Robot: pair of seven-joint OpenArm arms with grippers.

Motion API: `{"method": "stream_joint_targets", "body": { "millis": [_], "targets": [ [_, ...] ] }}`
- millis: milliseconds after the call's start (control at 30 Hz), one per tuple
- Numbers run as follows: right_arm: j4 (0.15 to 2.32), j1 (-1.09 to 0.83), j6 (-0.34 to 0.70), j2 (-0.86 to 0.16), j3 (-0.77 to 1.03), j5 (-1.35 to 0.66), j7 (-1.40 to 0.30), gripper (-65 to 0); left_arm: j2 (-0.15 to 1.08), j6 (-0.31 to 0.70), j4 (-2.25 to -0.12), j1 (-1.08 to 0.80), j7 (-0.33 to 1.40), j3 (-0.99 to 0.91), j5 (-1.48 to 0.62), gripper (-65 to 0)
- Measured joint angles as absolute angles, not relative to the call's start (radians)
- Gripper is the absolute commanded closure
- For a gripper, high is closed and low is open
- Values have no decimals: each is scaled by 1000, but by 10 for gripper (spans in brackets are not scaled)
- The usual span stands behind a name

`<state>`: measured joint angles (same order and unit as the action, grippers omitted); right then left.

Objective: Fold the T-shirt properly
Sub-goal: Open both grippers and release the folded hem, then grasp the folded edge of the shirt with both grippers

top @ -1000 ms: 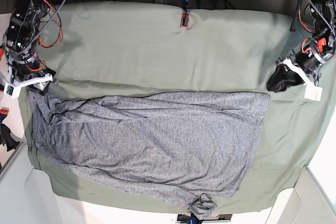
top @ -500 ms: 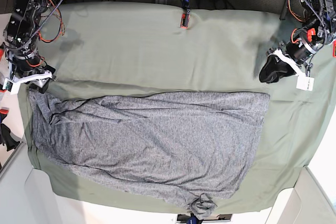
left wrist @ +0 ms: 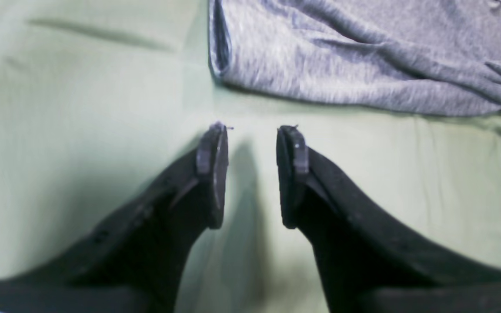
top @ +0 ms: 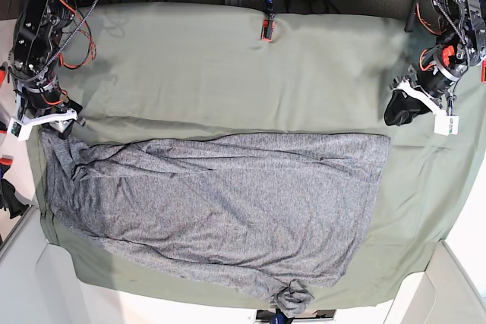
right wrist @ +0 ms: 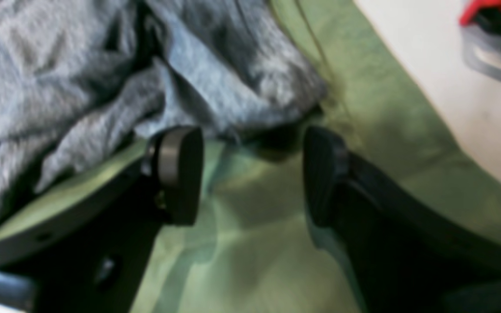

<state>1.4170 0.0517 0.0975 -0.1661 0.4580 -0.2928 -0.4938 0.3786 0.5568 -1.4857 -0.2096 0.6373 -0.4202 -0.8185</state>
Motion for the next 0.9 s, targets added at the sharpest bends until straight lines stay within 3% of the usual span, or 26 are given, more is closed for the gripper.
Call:
{"method": "stream_joint_targets", "body": {
  "millis": [900],
  "targets": [
    [1289, 156, 65, -136, 461, -280, -443, -364, 319, 569, -1109, 53, 645, -424, -874, -224]
  ]
}}
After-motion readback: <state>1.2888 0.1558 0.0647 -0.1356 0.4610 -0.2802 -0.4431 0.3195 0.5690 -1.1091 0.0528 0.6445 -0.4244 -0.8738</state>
